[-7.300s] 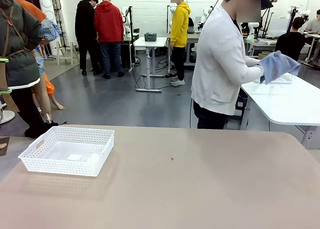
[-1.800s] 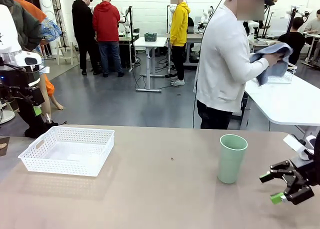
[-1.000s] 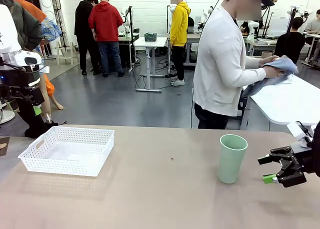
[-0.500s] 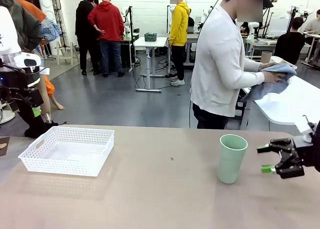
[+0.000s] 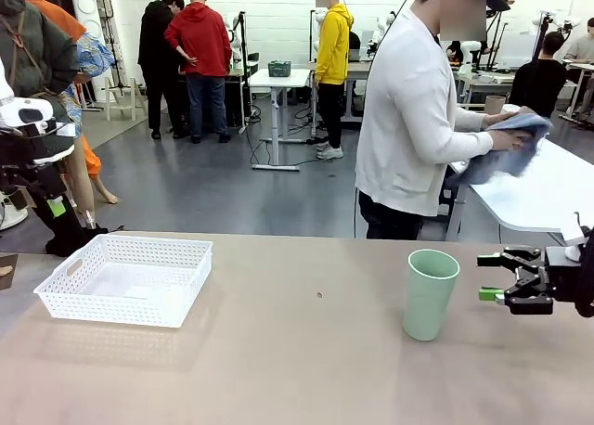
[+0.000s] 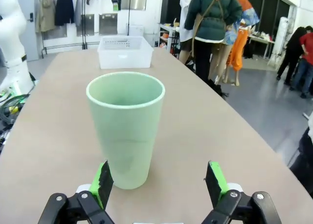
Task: Clean and organize the cups into the basket.
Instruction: Pick up the Organizing basket and move it to the center of the table, then pick up the Reusable plastic cup from the right side of the table and place it inside the Organizing basket.
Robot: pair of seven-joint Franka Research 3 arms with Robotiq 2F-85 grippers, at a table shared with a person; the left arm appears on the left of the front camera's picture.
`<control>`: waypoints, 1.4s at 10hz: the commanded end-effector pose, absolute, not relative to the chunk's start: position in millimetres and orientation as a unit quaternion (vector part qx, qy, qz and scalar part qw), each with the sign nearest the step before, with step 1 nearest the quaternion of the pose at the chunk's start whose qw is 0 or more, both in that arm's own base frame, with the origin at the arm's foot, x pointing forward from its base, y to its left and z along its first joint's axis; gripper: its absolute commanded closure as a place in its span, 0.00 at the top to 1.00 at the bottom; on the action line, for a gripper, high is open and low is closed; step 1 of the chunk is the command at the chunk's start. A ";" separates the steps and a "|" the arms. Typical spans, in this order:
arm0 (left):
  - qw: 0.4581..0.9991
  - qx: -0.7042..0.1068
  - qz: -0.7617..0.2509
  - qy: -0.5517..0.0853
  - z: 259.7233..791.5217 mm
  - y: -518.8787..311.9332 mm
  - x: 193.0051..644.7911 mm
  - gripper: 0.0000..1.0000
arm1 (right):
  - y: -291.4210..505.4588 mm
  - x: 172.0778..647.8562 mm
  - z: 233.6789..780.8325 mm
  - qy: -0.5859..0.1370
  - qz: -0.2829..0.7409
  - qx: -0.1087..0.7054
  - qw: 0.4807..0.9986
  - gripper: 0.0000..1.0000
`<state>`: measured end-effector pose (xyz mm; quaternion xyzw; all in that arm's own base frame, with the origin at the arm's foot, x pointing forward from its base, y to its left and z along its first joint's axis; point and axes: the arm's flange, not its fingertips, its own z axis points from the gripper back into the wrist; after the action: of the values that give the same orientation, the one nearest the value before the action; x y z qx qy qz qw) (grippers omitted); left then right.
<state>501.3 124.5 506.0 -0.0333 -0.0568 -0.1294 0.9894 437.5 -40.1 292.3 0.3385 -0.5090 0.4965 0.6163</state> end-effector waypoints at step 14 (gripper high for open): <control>0.987 -0.076 -0.140 -0.032 455.5 125.2 503.6 1.00 | 31.7 464.9 234.6 -0.459 0.546 0.380 0.589 1.00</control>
<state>498.6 122.9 458.0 -0.0824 -0.0292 -0.1339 0.9871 460.4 26.9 240.5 0.3879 -0.4550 0.5379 0.5942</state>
